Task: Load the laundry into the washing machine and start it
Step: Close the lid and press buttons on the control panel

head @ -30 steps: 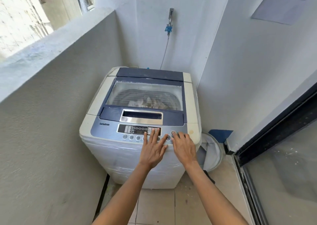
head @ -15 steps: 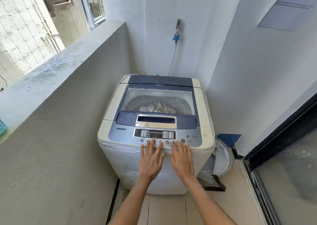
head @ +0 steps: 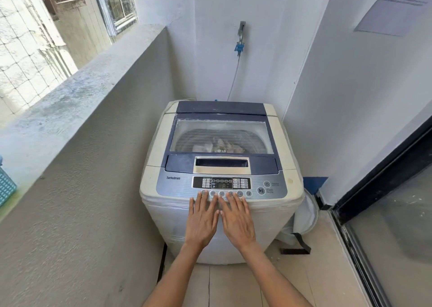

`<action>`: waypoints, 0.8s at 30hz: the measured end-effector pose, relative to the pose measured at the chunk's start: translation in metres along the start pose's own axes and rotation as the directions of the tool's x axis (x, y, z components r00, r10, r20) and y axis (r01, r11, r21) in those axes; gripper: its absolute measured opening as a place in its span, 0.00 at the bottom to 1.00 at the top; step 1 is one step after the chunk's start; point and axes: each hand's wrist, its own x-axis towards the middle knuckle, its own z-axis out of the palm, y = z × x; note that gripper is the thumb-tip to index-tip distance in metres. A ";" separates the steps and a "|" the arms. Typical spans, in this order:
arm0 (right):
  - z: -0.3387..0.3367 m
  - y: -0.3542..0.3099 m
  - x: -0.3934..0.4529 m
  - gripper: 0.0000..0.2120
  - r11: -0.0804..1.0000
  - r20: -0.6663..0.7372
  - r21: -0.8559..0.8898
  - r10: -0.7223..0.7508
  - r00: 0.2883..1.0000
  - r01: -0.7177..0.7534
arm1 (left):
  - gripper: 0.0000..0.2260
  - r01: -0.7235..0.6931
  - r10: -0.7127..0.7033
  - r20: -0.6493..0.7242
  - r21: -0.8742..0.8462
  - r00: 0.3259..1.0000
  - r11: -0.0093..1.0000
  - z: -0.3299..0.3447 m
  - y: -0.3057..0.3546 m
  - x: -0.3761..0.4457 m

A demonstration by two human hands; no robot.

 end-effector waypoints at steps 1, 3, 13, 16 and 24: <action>0.000 0.000 0.000 0.21 1.000 -0.004 -0.006 -0.005 1.000 0.005 | 0.23 -0.011 0.011 -0.005 0.005 1.000 1.000 0.000 -0.001 0.000; 0.001 -0.001 0.000 0.21 0.999 -0.020 -0.031 -0.013 1.000 0.012 | 0.23 -0.027 0.027 -0.013 0.018 1.000 0.999 0.001 -0.004 0.000; -0.007 -0.008 0.010 0.22 0.999 -0.034 -0.048 0.010 0.999 -0.012 | 0.25 -0.063 0.062 0.028 0.017 0.998 0.998 -0.002 0.010 0.005; -0.011 -0.005 0.012 0.21 0.999 -0.086 -0.040 0.020 0.996 -0.024 | 0.28 -0.083 0.081 0.058 0.034 0.995 0.996 -0.006 0.014 0.009; -0.025 0.040 -0.004 0.20 0.977 -0.097 0.003 0.213 0.972 -0.213 | 0.29 -0.192 0.189 0.096 0.022 0.977 0.981 -0.016 0.045 0.029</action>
